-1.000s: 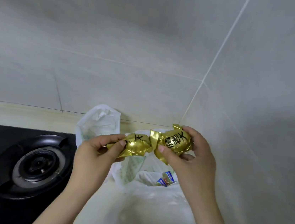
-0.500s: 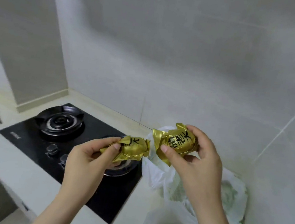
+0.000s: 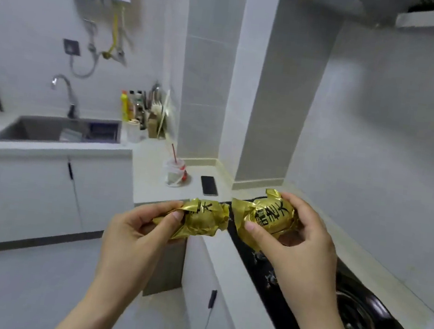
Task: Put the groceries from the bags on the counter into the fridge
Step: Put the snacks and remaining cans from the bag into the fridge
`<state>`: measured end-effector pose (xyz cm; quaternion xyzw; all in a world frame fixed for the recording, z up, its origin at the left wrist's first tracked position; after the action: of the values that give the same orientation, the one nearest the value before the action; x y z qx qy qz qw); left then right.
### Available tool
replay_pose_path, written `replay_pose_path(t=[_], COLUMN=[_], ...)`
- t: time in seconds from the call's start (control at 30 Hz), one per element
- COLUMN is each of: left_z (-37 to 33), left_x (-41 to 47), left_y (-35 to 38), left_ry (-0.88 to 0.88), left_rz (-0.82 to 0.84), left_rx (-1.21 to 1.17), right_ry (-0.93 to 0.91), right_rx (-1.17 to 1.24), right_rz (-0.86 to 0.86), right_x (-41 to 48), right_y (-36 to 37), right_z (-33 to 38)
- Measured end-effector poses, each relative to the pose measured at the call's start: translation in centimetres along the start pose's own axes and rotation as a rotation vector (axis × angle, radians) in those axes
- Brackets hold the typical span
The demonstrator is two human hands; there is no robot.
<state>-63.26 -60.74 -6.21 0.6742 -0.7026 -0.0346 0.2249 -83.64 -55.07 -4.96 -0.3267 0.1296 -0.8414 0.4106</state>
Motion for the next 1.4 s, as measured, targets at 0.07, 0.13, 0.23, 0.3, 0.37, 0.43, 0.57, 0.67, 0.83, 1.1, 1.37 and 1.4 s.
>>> replay_pose_path(t=[0.07, 0.13, 0.23, 0.3, 0.37, 0.43, 0.57, 0.67, 0.83, 1.1, 1.37, 1.4], left_z=[-1.4, -2.5, -3.9, -4.6, -5.4, -6.3, -8.2, -9.7, -11.7, -14.1, -19.8, -20.8], left_x=[0.7, 1.0, 1.1, 1.0, 0.8, 0.7, 0.1, -0.7, -2.3, -6.8, -9.5, -9.9], left_y=[-4.0, -7.7, -12.5, -15.2, -17.5, -19.5, -23.0, -25.0, -27.1, -31.0, -37.1, -38.1], left_ry=[0.040, 0.066, 0.108, 0.131, 0.153, 0.183, 0.244, 0.313, 0.432, 0.494, 0.617, 0.626], left_rz=[-0.085, -0.149, -0.246, -0.317, -0.398, -0.482, -0.644, -0.769, -0.968, -1.229, -1.238, -1.232], left_rx=[0.030, 0.060, 0.087, 0.097, 0.100, 0.112, 0.166, 0.208, 0.290, 0.414, 0.434, 0.442], right_ry=[-0.054, -0.107, -0.183, -0.232, -0.287, -0.342, -0.463, -0.566, -0.716, -0.833, -0.847, -0.847], right_rx=[0.054, 0.099, 0.155, 0.177, 0.204, 0.235, 0.334, 0.419, 0.565, 0.700, 0.779, 0.781], right_rz=[0.071, 0.130, 0.217, 0.284, 0.345, 0.395, 0.530, 0.645, 0.789, 0.997, 1.021, 1.016], right_x=[0.2, 0.1, -0.2, -0.2, -0.1, 0.1, 0.1, -0.3, -1.5, -6.2, -11.1, -11.8], right_y=[3.9, 7.4, 11.8, 14.5, 17.1, 19.7, 24.9, 28.4, 32.8, 37.1, 39.8, 40.2], right_z=[2.4, 4.8, 8.0, 9.7, 11.4, 13.2, 16.9, 19.8, 24.2, 29.4, 36.1, 37.0])
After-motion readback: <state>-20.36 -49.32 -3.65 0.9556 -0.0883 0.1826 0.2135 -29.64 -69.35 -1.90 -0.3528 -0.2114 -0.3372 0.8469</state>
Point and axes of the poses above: each hand's wrist, its own x-axis towards the middle knuckle, its own y-axis out of the palm, z = x × y, the point moved 1 cm from there along x, towards the middle knuckle, and after that the axes turned 13 degrees about -x, right-handed, at the moved point
